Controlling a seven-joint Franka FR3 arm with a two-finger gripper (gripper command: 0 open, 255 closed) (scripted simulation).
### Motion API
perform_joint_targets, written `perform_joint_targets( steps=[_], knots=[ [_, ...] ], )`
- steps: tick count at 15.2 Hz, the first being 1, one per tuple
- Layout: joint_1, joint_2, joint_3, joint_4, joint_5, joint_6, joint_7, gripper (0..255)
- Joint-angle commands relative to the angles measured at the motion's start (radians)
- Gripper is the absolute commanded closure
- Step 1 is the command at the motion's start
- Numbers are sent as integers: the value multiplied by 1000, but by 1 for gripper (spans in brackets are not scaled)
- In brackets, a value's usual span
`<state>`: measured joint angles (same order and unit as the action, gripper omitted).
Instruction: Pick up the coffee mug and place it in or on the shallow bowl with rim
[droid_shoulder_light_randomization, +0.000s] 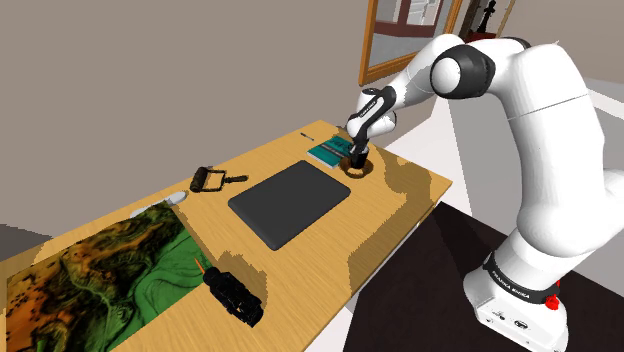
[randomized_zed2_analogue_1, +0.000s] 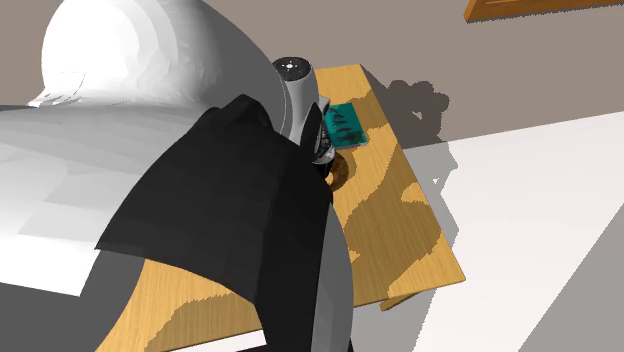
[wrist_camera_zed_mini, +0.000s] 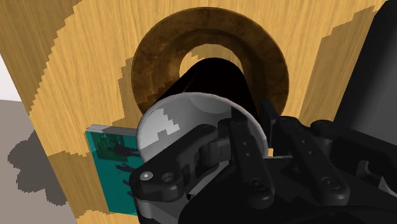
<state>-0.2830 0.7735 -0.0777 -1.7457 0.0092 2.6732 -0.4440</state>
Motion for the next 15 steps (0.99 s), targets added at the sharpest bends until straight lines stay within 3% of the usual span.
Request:
perform_joint_targets(
  steps=[1,6,10,15],
  knots=[
    [0,0,0,0,0,0,0,0],
    [0,0,0,0,0,0,0,0],
    [10,-120,-7,-63,-6,-57,4,0],
    [10,-120,-7,-63,-6,-57,4,0]
  ],
)
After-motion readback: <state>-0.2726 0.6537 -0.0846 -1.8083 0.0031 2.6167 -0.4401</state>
